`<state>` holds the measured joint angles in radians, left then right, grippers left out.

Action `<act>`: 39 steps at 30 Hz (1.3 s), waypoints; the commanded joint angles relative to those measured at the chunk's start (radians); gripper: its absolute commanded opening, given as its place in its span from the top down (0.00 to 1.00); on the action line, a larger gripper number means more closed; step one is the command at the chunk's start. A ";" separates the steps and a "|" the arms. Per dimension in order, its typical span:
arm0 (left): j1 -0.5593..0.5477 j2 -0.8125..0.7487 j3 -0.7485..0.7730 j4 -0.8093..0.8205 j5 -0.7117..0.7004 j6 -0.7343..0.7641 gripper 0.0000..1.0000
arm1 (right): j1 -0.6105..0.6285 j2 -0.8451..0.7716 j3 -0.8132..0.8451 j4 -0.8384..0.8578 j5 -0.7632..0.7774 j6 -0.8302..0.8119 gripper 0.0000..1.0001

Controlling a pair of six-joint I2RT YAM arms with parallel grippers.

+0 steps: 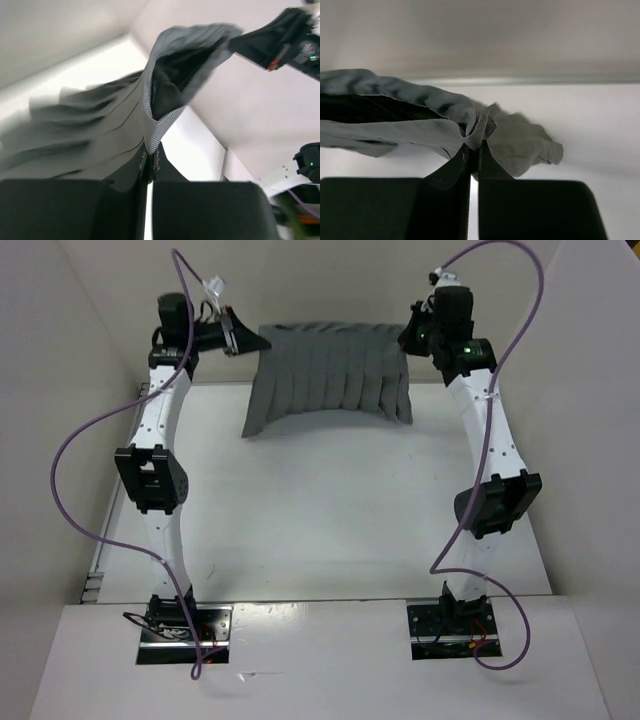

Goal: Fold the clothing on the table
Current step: Fold the skirt

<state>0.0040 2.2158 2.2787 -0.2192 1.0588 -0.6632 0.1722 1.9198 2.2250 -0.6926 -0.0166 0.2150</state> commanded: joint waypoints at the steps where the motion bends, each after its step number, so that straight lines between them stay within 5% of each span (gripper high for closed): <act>1: 0.011 0.059 0.362 -0.131 0.027 -0.024 1.00 | -0.008 -0.070 0.156 -0.064 0.084 0.003 1.00; 4: 0.002 0.004 0.328 -0.144 0.027 0.020 1.00 | 0.021 -0.082 0.193 -0.133 0.072 -0.009 1.00; 8: -0.041 -0.048 0.289 -0.389 0.018 0.255 1.00 | 0.058 -0.229 -0.214 -0.026 0.032 -0.026 1.00; 10: -0.052 -0.120 -0.001 -0.329 0.030 0.287 1.00 | 0.075 -0.295 -0.377 0.043 -0.005 -0.006 1.00; 11: -0.064 -0.240 -0.174 -0.221 0.039 0.219 1.00 | 0.094 -0.358 -0.522 0.056 -0.016 0.013 1.00; 12: -0.064 -0.302 -0.531 0.040 0.040 0.156 1.00 | 0.108 -0.387 -0.591 0.056 -0.025 0.023 1.00; 13: -0.055 -0.397 -0.676 0.137 0.049 0.072 1.00 | 0.143 -0.442 -0.704 0.067 -0.025 0.043 1.00; 22: -0.076 -0.642 -1.299 -0.048 0.014 0.260 1.00 | 0.247 -0.746 -1.088 -0.094 -0.097 0.279 1.00; 28: -0.076 -0.611 -1.312 -0.026 -0.029 0.260 1.00 | 0.247 -0.754 -1.133 -0.136 -0.034 0.337 1.00; 39: -0.064 -0.398 -0.992 -0.005 -0.145 0.223 1.00 | 0.116 -0.607 -1.013 -0.162 0.202 0.380 1.00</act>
<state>-0.0742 1.8015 1.2037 -0.2749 0.9386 -0.4488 0.3294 1.3087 1.1374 -0.8436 0.0757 0.5770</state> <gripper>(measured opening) 0.021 0.038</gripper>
